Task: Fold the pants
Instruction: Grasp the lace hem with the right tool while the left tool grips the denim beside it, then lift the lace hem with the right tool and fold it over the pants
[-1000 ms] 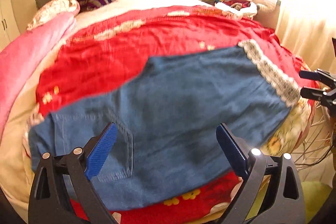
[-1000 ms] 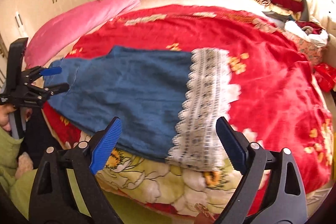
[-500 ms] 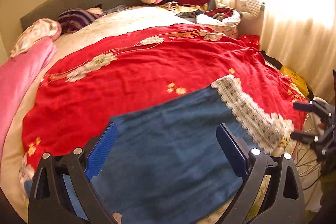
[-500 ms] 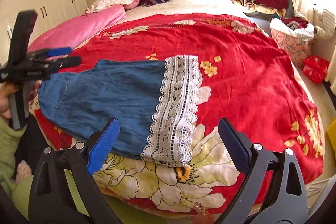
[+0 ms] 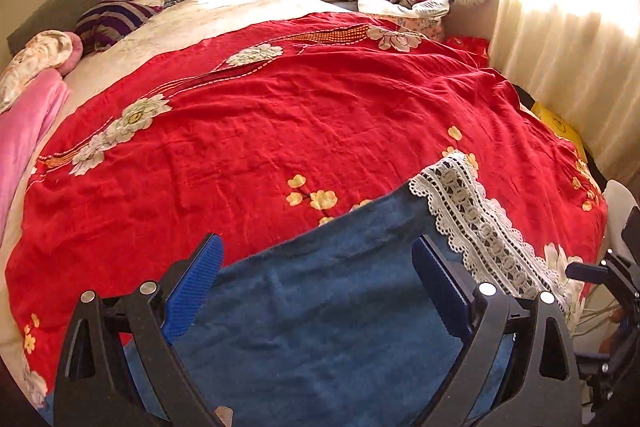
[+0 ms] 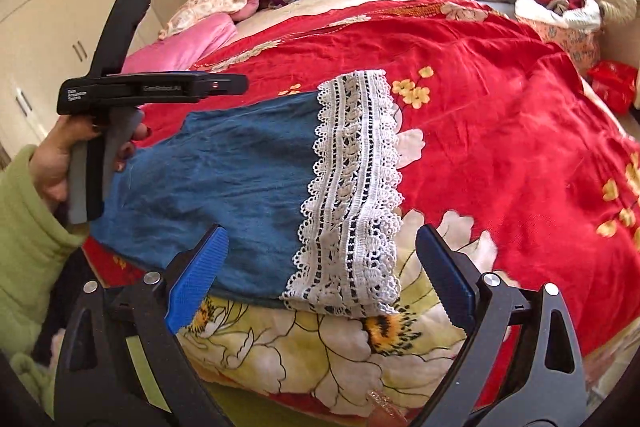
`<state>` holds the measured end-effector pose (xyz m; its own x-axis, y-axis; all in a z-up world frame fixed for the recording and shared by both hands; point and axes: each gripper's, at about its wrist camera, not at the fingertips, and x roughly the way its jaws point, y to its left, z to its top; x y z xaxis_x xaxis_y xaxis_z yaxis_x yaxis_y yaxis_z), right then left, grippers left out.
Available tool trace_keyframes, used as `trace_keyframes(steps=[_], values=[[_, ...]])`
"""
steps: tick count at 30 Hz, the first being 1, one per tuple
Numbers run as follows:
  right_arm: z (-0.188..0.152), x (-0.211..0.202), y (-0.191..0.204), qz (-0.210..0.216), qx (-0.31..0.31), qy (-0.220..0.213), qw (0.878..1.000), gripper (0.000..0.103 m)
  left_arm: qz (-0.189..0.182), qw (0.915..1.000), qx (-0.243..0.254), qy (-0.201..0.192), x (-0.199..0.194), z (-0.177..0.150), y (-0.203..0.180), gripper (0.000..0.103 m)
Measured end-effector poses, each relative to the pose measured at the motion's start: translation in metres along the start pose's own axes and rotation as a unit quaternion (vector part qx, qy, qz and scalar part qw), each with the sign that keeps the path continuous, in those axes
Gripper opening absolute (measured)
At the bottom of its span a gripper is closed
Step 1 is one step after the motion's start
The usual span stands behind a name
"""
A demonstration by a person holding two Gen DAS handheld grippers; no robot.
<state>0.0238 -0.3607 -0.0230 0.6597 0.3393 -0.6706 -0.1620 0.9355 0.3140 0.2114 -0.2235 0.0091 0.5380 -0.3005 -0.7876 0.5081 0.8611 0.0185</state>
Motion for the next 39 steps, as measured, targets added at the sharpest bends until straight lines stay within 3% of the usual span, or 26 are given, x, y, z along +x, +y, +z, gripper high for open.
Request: trace_keyframes(steps=[3, 10, 16, 18, 19, 20, 21, 25, 26, 27, 28, 33, 39], values=[[0.0, 0.005, -0.001, -0.012, 0.003, 0.001, 1.0, 0.089, -0.018, 0.9998, 0.009, -0.007, 0.01, 0.005, -0.005, 0.095], [-0.004, 0.023, -0.005, -0.013, 0.019, 0.022, 1.0, 0.089, -0.099, 0.9949, 0.018, 0.001, 0.045, 0.011, -0.017, 0.095], [-0.006, 0.034, -0.008, -0.018, 0.037, 0.029, 0.999, 0.089, -0.114, 0.9926, 0.022, 0.038, 0.082, 0.006, -0.018, 0.094], [-0.005, 0.036, -0.008, -0.016, 0.04, 0.028, 0.999, 0.087, -0.123, 0.9914, 0.022, 0.039, 0.088, 0.002, -0.019, 0.087], [-0.005, 0.036, -0.008, -0.014, 0.042, 0.027, 0.999, 0.084, -0.128, 0.9908, 0.024, 0.036, 0.088, 0.0, -0.02, 0.077], [-0.004, 0.037, -0.008, -0.008, 0.045, 0.026, 0.999, 0.074, -0.134, 0.9901, 0.028, 0.032, 0.086, -0.001, -0.023, 0.064], [-0.004, 0.038, -0.009, -0.001, 0.047, 0.027, 0.999, 0.061, -0.142, 0.989, 0.03, 0.029, 0.084, -0.003, -0.026, 0.058], [-0.002, 0.041, -0.008, 0.012, 0.039, 0.026, 0.999, 0.04, -0.149, 0.9878, 0.035, 0.027, 0.077, -0.006, -0.032, 0.03], [-0.002, 0.041, -0.008, 0.017, 0.039, 0.025, 0.999, 0.03, -0.15, 0.9878, 0.034, 0.025, 0.075, -0.006, -0.033, 0.023], [-0.001, 0.04, -0.008, 0.023, 0.04, 0.024, 0.999, 0.02, -0.149, 0.988, 0.033, 0.023, 0.074, -0.006, -0.034, 0.021], [0.0, 0.039, -0.008, 0.032, 0.04, 0.021, 0.998, 0.019, -0.147, 0.9884, 0.032, 0.02, 0.071, -0.006, -0.035, 0.019], [0.005, 0.027, 0.008, 0.048, 0.016, -0.002, 0.999, 0.016, -0.166, 0.9861, -0.004, -0.005, 0.055, -0.009, -0.021, 0.014], [0.019, 0.017, 0.05, 0.077, -0.037, -0.028, 0.996, 0.016, -0.199, 0.9769, -0.056, -0.054, 0.022, -0.011, 0.008, 0.013]])
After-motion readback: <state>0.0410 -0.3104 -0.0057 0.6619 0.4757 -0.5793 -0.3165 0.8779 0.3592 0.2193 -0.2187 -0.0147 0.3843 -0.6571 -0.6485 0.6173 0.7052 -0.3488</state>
